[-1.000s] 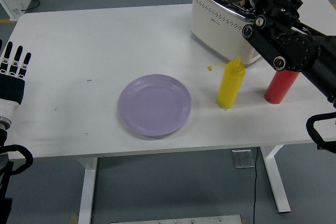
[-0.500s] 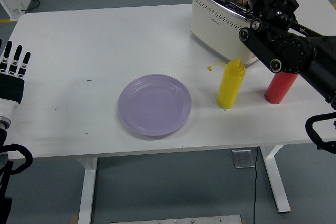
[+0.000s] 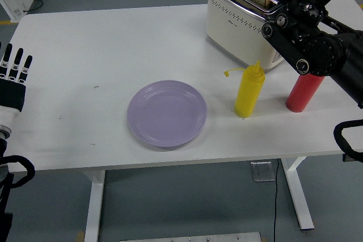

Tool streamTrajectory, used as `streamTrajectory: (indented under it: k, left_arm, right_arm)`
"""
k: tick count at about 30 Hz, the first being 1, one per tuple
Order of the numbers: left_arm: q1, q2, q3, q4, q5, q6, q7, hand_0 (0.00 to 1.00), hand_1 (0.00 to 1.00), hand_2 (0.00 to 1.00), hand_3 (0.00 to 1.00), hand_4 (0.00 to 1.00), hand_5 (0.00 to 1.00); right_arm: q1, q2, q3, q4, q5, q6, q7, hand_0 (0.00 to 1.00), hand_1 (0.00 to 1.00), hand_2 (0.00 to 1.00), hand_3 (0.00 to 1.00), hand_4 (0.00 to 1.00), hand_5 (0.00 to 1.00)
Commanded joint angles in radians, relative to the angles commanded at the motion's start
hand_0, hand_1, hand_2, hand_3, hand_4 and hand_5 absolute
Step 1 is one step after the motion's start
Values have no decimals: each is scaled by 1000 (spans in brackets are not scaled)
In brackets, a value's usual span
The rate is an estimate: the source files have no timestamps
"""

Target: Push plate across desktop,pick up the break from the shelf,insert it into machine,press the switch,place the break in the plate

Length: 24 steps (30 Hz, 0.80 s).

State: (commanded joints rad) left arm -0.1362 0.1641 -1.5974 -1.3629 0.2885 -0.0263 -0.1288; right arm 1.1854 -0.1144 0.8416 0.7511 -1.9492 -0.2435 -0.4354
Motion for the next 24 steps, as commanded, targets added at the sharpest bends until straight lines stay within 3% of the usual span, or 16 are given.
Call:
streamTrajectory:
  k: [12, 24]
  left_arm:
    - [7, 1, 3, 0, 0, 0, 0, 860, 814, 875, 773, 720, 998]
    - [19, 3, 3, 0, 1, 0, 0, 860, 813, 875, 773, 721, 998]
  right_arm:
    - [-5, -45, 65, 126, -81, -28, -5, 321, 351, 430, 514, 349, 2]
    - [-24, -96, 83, 355, -7, -56, 3, 314, 345, 423, 507, 322, 2]
